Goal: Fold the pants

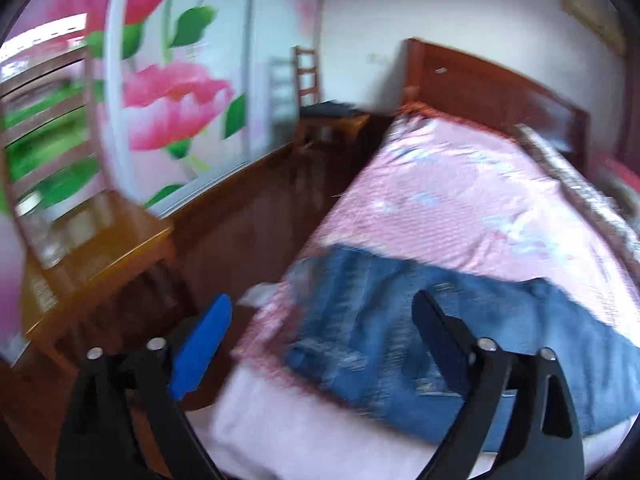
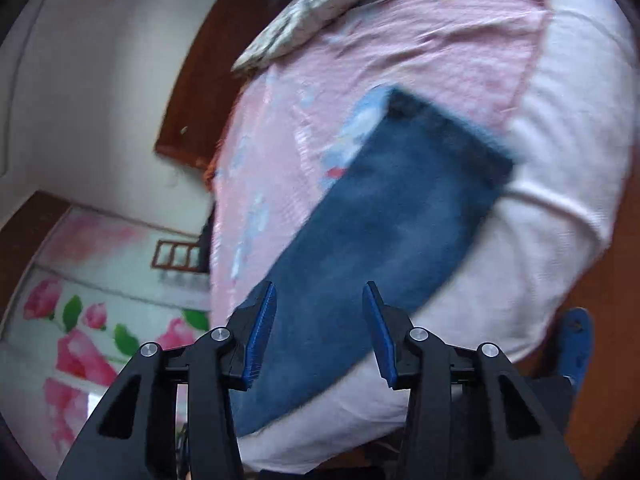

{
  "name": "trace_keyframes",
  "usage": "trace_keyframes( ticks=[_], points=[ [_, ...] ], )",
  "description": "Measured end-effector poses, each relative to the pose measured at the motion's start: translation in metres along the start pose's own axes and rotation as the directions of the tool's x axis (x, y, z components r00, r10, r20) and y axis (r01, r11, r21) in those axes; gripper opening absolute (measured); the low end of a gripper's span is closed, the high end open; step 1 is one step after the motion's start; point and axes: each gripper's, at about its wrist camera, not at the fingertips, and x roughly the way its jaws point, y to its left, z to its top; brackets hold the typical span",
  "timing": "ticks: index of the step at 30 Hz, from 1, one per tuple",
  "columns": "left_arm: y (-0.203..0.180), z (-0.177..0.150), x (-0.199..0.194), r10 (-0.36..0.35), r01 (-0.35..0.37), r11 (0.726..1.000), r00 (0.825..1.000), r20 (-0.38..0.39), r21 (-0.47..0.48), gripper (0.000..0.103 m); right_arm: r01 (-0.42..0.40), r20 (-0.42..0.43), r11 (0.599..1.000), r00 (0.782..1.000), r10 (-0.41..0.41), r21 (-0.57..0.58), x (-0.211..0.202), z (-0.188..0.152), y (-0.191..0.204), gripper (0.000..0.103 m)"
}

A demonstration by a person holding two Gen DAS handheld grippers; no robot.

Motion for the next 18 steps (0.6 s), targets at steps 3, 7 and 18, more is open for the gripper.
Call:
trace_keyframes(
  ticks=[3, 7, 18],
  points=[
    [-0.041, 0.004, 0.027, -0.261, 0.263, 0.965, 0.962, -0.083, 0.014, 0.100, -0.148, -0.153, 0.987, 0.979, 0.137, -0.063, 0.084, -0.008, 0.057, 0.044],
    [-0.090, 0.002, 0.078, -0.374, 0.380, 0.925, 0.913, -0.162, 0.006, 0.100, -0.301, -0.345, 0.953, 0.899, 0.270, -0.038, 0.209, -0.034, 0.128, 0.044],
    [-0.098, -0.021, 0.150, -0.336, 0.342, 0.939, 0.904, -0.266, -0.025, 0.101, -0.124, -0.532, 0.992, 0.842, 0.089, -0.030, 0.411, -0.091, 0.149, 0.001]
  ],
)
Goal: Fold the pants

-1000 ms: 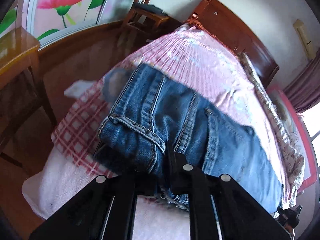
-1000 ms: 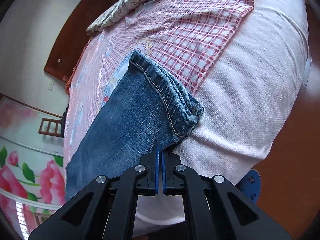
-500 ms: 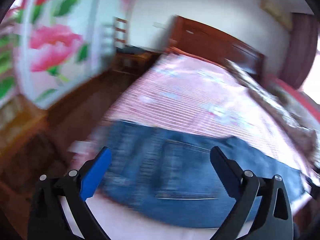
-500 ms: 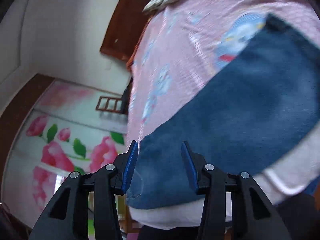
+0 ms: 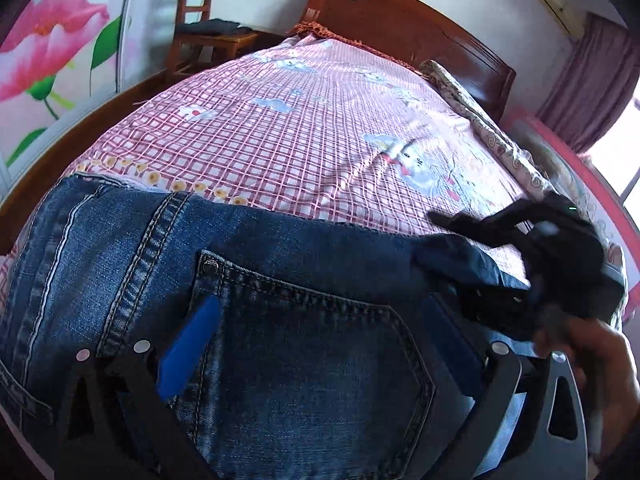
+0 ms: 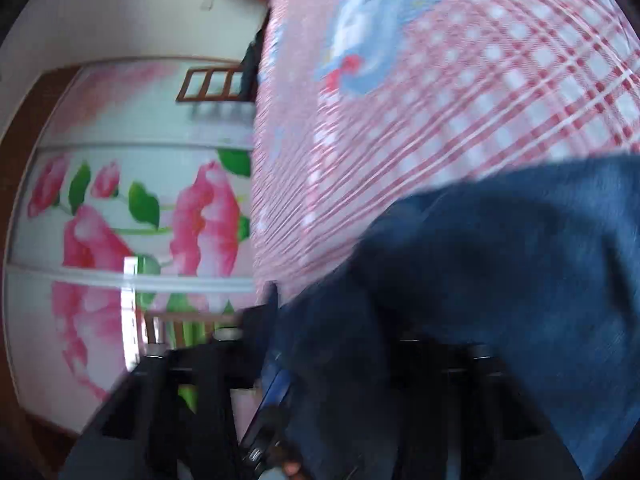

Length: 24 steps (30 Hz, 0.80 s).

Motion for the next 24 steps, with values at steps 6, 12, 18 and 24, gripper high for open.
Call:
trace_keyframes(
  ticks=[6, 12, 18, 24],
  points=[
    [0.003, -0.006, -0.003, -0.001, -0.001, 0.999, 0.999, 0.034, 0.040, 0.101, -0.038, 0.045, 0.996, 0.998, 0.041, -0.077, -0.039, -0.012, 0.014, 0.012],
    [-0.001, -0.004, -0.003, 0.014, -0.016, 0.998, 0.999, 0.040, 0.056, 0.101, -0.028, 0.072, 0.996, 0.997, 0.034, -0.080, -0.088, -0.019, -0.037, 0.008],
    [-0.010, -0.005, -0.001, 0.064, -0.066, 0.991, 0.998, 0.017, 0.115, 0.101, 0.020, 0.211, 0.976, 0.977, 0.027, -0.219, -0.184, -0.052, -0.015, 0.011],
    [-0.032, -0.008, -0.014, 0.171, -0.172, 0.967, 0.985, 0.024, 0.189, 0.101, 0.203, 0.525, 0.979, 0.833, -0.177, 0.008, -0.361, -0.122, -0.113, 0.043]
  ],
)
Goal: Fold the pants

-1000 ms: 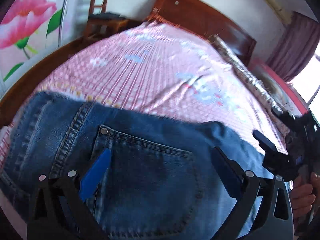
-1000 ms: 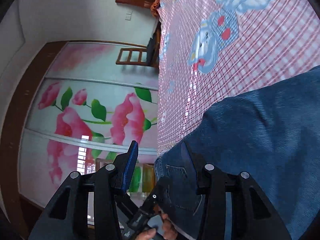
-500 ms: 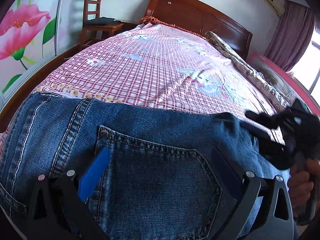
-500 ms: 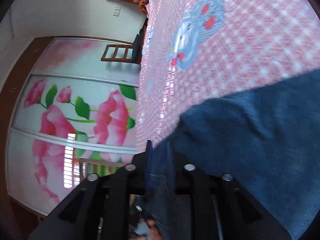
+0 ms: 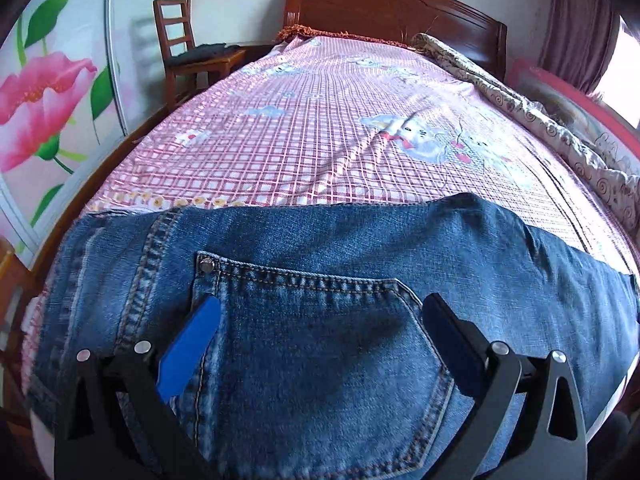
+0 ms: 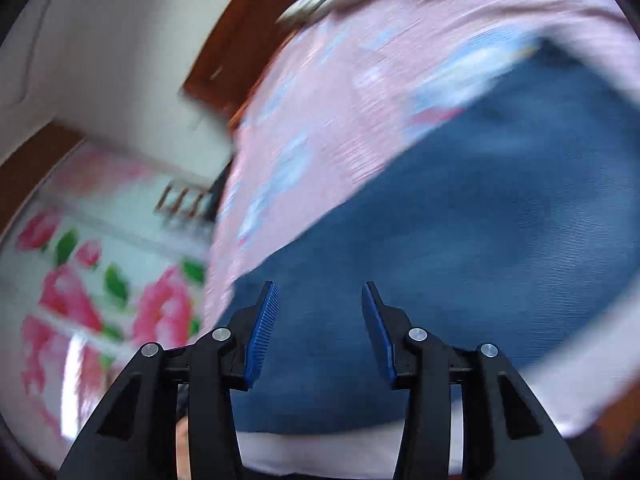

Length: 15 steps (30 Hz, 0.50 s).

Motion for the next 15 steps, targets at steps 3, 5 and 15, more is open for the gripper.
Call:
trace_keyframes(
  ticks=[3, 5, 15],
  points=[
    [-0.023, -0.005, -0.033, -0.029, 0.025, 0.999, 0.994, 0.103, 0.039, 0.101, 0.187, 0.188, 0.981, 0.963, -0.195, 0.058, -0.078, 0.018, -0.049, 0.043],
    [-0.050, -0.007, -0.044, -0.080, 0.068, 0.993, 0.988, 0.132, 0.098, 0.101, 0.351, 0.192, 0.934, 0.914, -0.357, 0.063, -0.098, 0.035, -0.069, 0.043],
    [-0.169, -0.020, -0.007, -0.252, 0.251, 0.939, 0.967, -0.027, 0.234, 0.101, 0.329, 0.098, 0.942, 0.938, -0.334, 0.059, -0.062, 0.047, -0.084, 0.009]
  ],
)
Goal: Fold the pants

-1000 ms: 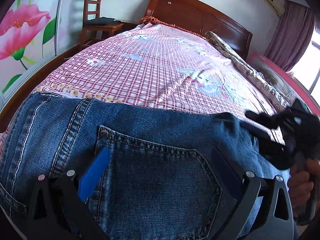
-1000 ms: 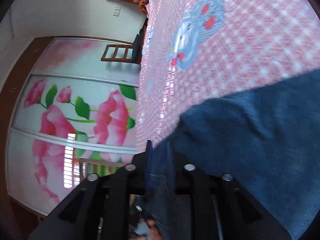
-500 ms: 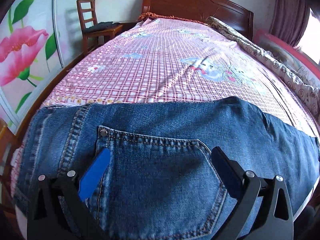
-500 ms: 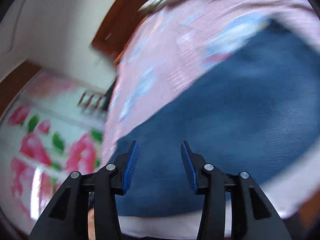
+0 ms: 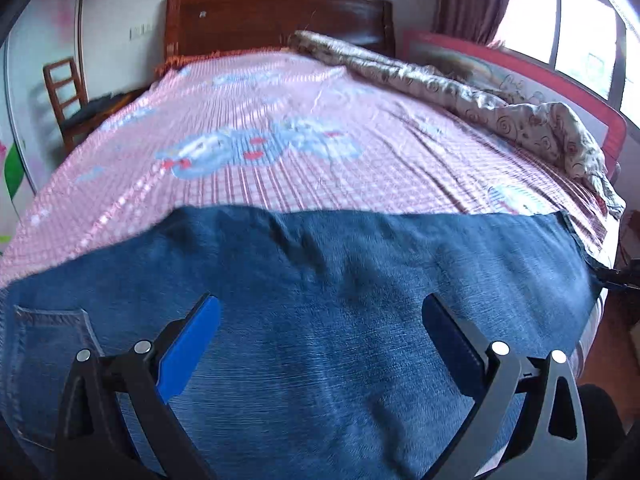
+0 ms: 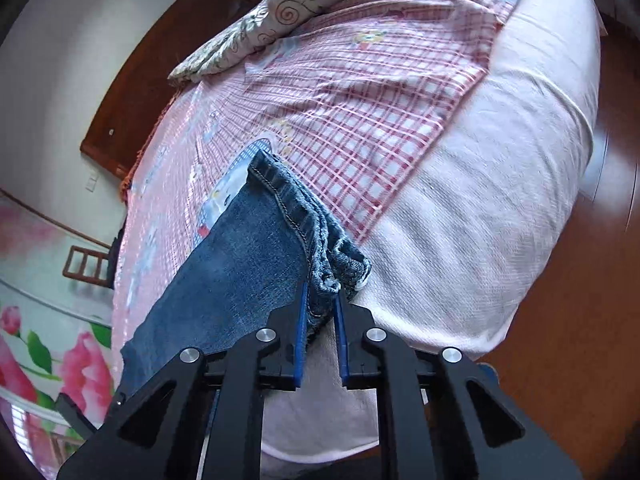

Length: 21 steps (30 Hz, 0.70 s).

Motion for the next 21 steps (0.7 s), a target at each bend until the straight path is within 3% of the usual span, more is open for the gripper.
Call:
trace_keyframes(
  ticks=[3, 5, 7, 9, 10, 11, 16, 21],
  points=[
    [0.011, -0.007, 0.011, 0.017, -0.020, 0.998, 0.999, -0.034, -0.067, 0.101, -0.060, 0.088, 0.987, 0.993, 0.074, -0.152, -0.030, 0.003, 0.040, 0.007],
    [0.019, -0.011, 0.012, 0.009, -0.010, 0.994, 1.000, -0.014, -0.109, 0.101, -0.149, 0.175, 0.966, 0.967, 0.187, -0.211, -0.055, 0.006, 0.054, 0.006],
    [0.016, -0.010, 0.015, 0.022, -0.023, 0.994, 1.000, -0.010, -0.111, 0.101, -0.187, 0.179, 0.973, 0.961, 0.210, -0.139, -0.051, 0.011, 0.038, 0.006],
    [0.011, -0.010, 0.018, 0.056, -0.057, 0.994, 0.998, -0.015, -0.092, 0.101, -0.089, 0.082, 0.996, 0.993, 0.089, -0.004, -0.005, 0.006, -0.004, 0.006],
    [0.008, -0.011, 0.020, 0.069, -0.070, 0.995, 0.997, -0.019, -0.077, 0.101, -0.087, 0.053, 0.995, 0.995, 0.084, 0.040, 0.008, -0.001, -0.018, 0.005],
    [0.007, -0.011, 0.021, 0.076, -0.077, 0.995, 0.997, -0.025, -0.068, 0.101, -0.132, 0.094, 0.990, 0.987, 0.127, 0.057, 0.007, -0.005, -0.024, 0.005],
    [0.008, -0.010, 0.023, 0.077, -0.079, 0.995, 0.996, -0.036, -0.057, 0.101, -0.158, 0.140, 0.983, 0.980, 0.144, 0.095, -0.014, -0.011, -0.021, 0.006],
    [0.011, -0.008, 0.025, 0.071, -0.073, 0.995, 0.997, -0.036, -0.060, 0.101, -0.249, 0.223, 0.938, 0.955, 0.196, 0.242, -0.030, -0.023, -0.050, 0.030]
  ],
)
